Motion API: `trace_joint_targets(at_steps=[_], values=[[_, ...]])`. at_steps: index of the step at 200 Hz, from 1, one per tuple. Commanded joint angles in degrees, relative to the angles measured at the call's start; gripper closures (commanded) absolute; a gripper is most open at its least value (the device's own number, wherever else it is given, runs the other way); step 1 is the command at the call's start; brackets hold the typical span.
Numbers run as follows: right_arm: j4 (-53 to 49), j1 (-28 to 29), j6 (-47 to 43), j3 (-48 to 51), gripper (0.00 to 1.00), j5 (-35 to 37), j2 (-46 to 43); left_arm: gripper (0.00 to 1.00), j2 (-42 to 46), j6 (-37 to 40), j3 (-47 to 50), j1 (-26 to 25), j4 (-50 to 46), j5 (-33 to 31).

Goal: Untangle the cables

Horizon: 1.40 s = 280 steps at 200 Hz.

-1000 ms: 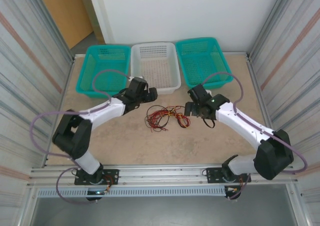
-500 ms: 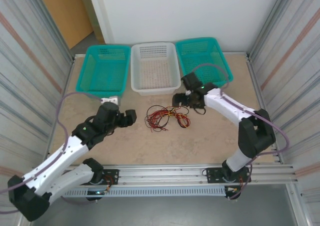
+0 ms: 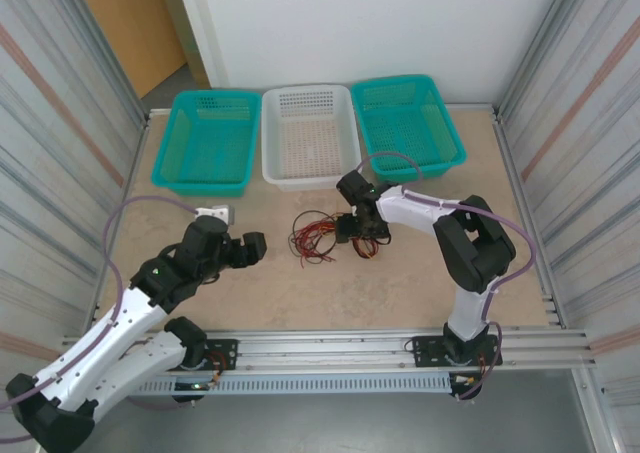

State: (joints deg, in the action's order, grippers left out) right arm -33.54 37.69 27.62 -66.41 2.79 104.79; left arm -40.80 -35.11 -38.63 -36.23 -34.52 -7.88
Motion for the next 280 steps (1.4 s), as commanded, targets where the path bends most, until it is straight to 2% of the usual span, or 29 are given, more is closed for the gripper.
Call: trace_joint_targets(at_steps=[1, 20, 35, 43, 68, 94, 126, 148, 212, 264, 280], values=[[0.6, 1.1, -1.3, 1.5, 0.26, 1.4, -0.4, 0.17, 0.5, 1.0, -0.7, 0.0, -0.4, 0.6], [1.3, 1.3, -1.4, 2.6, 0.42, 1.7, -2.1, 0.17, -0.5, 1.3, -1.6, 0.0, 0.1, 0.9], [1.1, 1.6, -2.0, 2.9, 0.64, 2.4, -3.4, 0.15, -1.6, 2.3, -2.3, -0.1, 0.8, 1.5], [1.1, 1.7, -2.4, 3.1, 0.72, 2.6, -4.4, 0.14, -2.4, 3.0, -2.8, 0.1, 1.0, 1.6], [1.1, 3.0, -4.2, 3.6, 0.81, 4.3, -8.7, 0.08, -4.8, 4.2, -4.6, 0.8, 1.3, 1.8], [1.1, 6.4, -7.3, 3.9, 0.84, 8.0, -15.3, 0.01, -7.0, 7.7, -7.4, 3.6, 4.7, 5.3], [2.4, 12.3, -12.1, 3.8, 0.84, 11.4, -25.2, 0.01, -11.6, 13.6, -15.1, 10.0, 6.4, 16.3], [2.8, 14.6, -15.3, 3.1, 0.84, 12.0, -31.3, 0.01, -14.0, 16.6, -18.6, 12.2, 8.8, 22.3], [0.3, 15.2, -23.3, -4.5, 0.84, 6.8, -39.6, 0.01, -18.7, 25.4, -23.9, 12.4, 16.7, 40.3], [1.2, 15.3, -24.6, -6.1, 0.83, 4.7, -40.2, 0.01, -25.1, 24.3, -24.2, 11.9, 22.2, 57.9], [1.2, 15.5, -24.7, -6.2, 0.83, 4.7, -39.7, 0.03, -25.6, 24.1, -23.9, 10.7, 23.1, 60.4]])
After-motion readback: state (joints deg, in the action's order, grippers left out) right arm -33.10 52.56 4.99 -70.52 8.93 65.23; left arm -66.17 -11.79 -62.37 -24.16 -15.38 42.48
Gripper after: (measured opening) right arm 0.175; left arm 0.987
